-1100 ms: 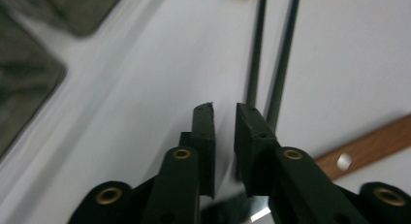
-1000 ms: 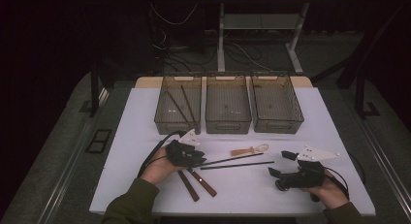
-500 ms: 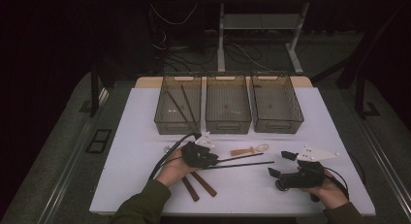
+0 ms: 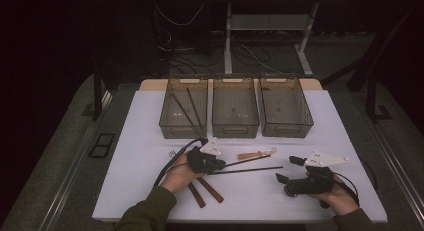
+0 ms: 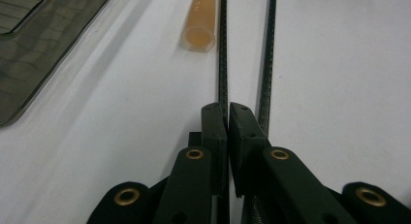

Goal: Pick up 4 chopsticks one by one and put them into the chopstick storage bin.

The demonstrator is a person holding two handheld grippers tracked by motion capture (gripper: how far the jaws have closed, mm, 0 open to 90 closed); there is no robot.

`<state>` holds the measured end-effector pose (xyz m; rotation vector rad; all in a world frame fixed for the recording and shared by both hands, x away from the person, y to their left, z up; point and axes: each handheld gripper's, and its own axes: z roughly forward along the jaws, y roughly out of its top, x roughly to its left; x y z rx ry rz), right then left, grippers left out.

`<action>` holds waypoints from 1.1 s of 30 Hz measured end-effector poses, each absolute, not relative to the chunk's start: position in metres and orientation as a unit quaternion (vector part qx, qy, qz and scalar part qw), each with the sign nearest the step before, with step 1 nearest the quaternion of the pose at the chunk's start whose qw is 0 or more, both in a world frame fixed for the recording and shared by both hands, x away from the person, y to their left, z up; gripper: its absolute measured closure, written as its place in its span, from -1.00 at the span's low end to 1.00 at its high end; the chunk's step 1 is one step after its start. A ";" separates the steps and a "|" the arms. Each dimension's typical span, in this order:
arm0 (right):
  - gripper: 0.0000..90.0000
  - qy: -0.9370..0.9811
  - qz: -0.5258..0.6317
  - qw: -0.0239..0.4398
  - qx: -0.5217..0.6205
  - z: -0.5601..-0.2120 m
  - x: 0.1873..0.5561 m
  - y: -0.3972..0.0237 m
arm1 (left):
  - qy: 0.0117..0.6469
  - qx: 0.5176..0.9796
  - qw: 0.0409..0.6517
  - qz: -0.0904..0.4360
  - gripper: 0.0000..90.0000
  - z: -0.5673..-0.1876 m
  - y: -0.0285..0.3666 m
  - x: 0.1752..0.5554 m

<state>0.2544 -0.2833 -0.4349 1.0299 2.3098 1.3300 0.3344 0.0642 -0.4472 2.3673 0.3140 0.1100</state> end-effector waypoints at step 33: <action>-0.70 0.805 0.455 0.149 0.351 -0.441 0.256 -0.279 | 0.136 0.893 0.429 0.013 0.90 -0.417 0.089 0.325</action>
